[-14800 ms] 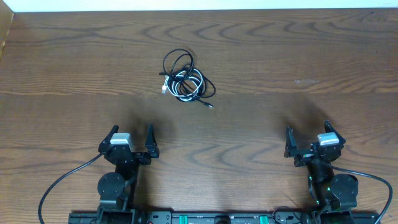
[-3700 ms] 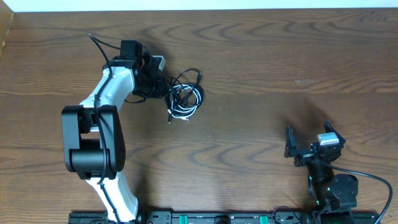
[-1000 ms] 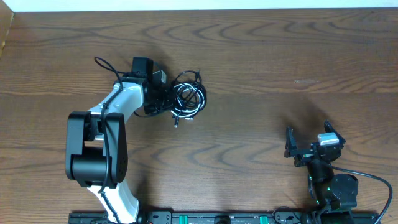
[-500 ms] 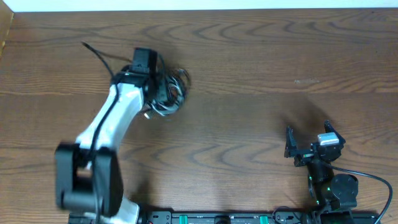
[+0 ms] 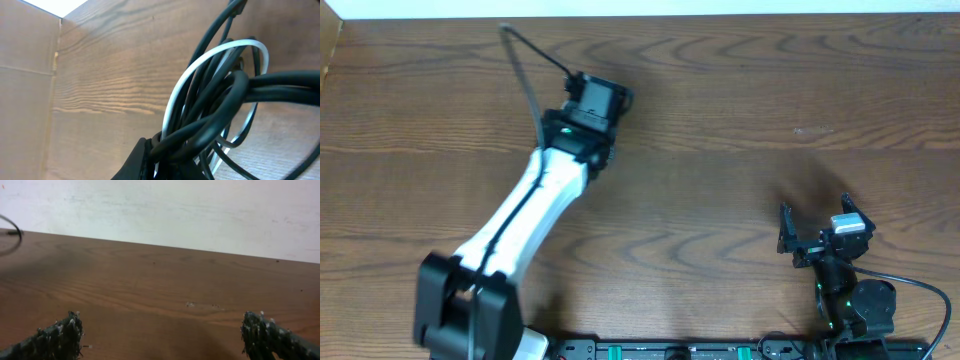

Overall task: Untangle cables
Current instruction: 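Lift the grasped cable bundle upward with the left gripper, then lower the held bundle back onto the table with the left gripper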

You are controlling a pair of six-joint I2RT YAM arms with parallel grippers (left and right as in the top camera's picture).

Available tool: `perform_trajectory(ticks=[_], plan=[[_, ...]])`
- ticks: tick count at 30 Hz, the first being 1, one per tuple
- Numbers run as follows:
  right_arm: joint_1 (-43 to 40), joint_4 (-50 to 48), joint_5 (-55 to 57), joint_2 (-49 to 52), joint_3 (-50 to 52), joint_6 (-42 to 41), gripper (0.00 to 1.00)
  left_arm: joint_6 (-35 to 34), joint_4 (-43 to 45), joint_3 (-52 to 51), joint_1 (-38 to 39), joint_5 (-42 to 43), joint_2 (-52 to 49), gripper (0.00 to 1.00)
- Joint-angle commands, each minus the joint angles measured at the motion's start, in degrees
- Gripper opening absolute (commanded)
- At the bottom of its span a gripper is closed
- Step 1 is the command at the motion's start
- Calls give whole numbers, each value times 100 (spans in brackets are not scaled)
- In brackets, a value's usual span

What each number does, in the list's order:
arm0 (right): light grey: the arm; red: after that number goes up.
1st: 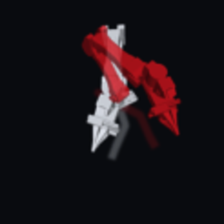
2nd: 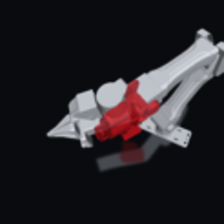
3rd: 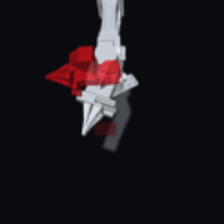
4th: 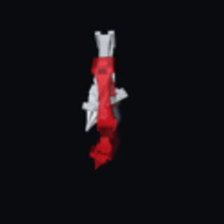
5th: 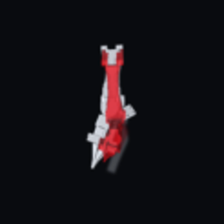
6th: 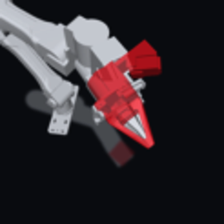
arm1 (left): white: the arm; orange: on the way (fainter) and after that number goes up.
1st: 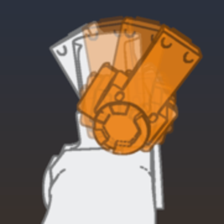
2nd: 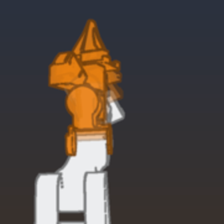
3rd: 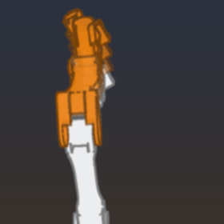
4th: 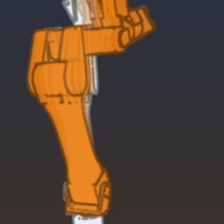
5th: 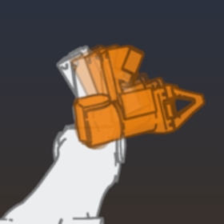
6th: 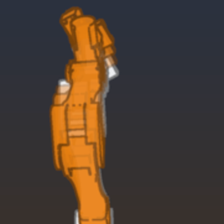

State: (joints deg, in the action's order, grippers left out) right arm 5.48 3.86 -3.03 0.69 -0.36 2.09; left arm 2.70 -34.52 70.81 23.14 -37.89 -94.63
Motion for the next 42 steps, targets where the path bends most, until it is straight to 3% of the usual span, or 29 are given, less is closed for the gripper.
perform_trajectory(ticks=[1,5,12,14,15,20,25,30,36,40,42], plan=[[-28,24,4,-20,4,-35,99,92,-94,26,297,-1191,-450,7],[-28,24,4,-20,4,-35,99,94,-127,26,704,-1932,-933,8],[-28,24,4,-20,4,-35,99,-20,-282,13,1386,-1847,-1456,8],[-28,24,4,-20,4,-35,99,-20,-304,9,1591,-1735,-1497,16],[-28,24,4,-20,4,-35,99,-20,-306,4,1694,-1641,-1499,26],[-28,24,7,-20,4,-35,99,-140,-299,4,2081,-1281,-1497,33],[-28,24,4,-20,4,-35,99,-192,-389,20,2194,-997,-1346,48],[-28,24,4,-20,4,-33,99,-190,-424,48,2162,221,-584,61],[-28,24,7,-20,4,-33,99,-225,-396,48,1836,1961,634,67],[-28,24,4,-20,4,-35,99,-916,-278,46,1316,2245,1147,67],[-28,24,7,-20,4,-33,99,-1123,-282,42,1086,2247,1165,57]])
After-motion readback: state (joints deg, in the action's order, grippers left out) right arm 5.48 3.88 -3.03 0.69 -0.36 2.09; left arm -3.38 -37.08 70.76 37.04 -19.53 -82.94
